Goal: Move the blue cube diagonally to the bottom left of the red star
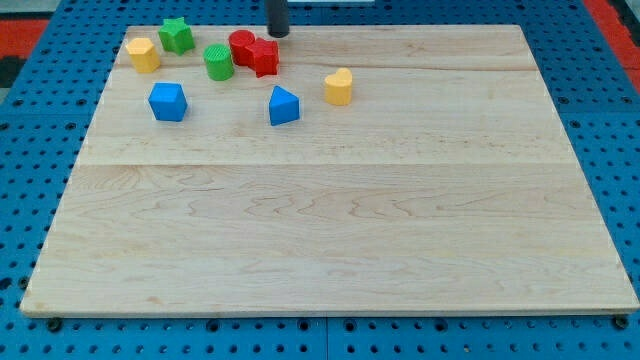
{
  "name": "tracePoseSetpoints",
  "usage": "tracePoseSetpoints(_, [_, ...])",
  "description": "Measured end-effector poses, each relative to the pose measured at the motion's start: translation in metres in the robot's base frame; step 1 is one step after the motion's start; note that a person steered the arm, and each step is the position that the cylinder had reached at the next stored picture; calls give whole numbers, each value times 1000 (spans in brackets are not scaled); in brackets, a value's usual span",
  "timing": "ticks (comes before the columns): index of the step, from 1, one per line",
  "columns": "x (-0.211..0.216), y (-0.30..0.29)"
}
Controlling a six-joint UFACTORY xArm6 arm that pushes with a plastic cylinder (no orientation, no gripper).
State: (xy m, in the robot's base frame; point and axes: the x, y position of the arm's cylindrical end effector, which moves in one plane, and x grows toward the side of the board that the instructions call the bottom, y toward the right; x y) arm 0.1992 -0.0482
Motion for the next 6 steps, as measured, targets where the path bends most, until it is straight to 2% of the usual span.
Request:
tracePoseSetpoints(1, [13, 41])
tracePoseSetpoints(3, [27, -53])
tracePoseSetpoints(5, [61, 33])
tracePoseSetpoints(6, [100, 28])
